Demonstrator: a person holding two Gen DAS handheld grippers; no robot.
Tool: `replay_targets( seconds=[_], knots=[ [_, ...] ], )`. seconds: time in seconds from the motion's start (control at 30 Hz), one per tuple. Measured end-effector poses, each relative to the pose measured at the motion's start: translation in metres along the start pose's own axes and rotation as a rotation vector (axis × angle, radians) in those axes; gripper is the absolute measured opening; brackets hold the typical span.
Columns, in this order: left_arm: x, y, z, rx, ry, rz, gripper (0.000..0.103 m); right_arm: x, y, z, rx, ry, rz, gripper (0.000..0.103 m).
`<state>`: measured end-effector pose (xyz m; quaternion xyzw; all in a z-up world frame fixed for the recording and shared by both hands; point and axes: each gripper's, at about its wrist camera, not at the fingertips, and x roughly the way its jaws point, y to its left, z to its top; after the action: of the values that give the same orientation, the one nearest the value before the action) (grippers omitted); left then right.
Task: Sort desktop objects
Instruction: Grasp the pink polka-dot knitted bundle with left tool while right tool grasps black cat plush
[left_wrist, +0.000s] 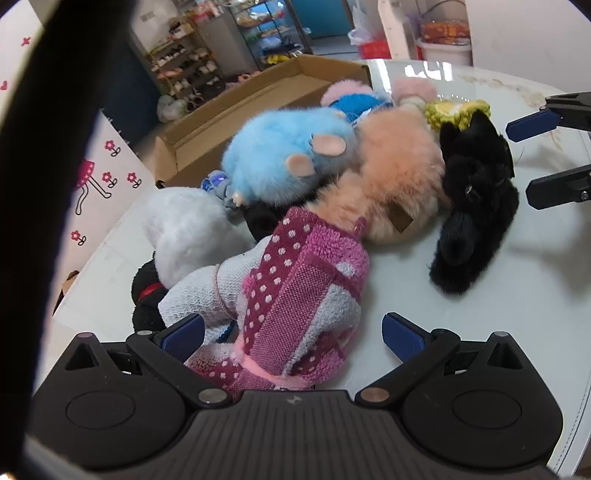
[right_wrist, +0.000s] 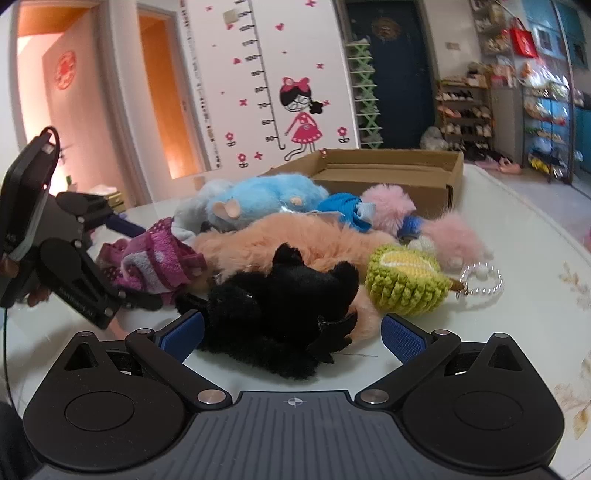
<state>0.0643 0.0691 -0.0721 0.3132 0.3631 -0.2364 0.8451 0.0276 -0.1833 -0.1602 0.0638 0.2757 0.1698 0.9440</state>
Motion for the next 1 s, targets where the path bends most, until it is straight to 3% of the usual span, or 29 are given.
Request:
replay_targets(
  seconds=[0.23,0.5,0.7,0.83,1.0],
  knots=[
    [0.01,0.002,-0.009,0.042,0.016,-0.031,0.103,0.021,0.009,-0.004,0.004,0.021,-0.027,0.103],
    [0.012,0.007,-0.011,-0.038,0.052,-0.125,0.102,0.039,0.022,-0.008,-0.005,0.048,-0.054,0.102],
    [0.002,-0.01,-0.019,-0.075,0.066,-0.23,0.102,0.04,0.021,-0.004,0.027,0.068,-0.059,0.102],
    [-0.004,-0.021,-0.02,-0.069,0.066,-0.238,0.102,0.044,0.025,-0.001,0.049,0.078,-0.054,0.102],
    [-0.003,-0.018,-0.019,-0.132,0.087,-0.198,0.102,0.045,0.032,0.002,0.035,0.079,-0.078,0.102]
  ],
)
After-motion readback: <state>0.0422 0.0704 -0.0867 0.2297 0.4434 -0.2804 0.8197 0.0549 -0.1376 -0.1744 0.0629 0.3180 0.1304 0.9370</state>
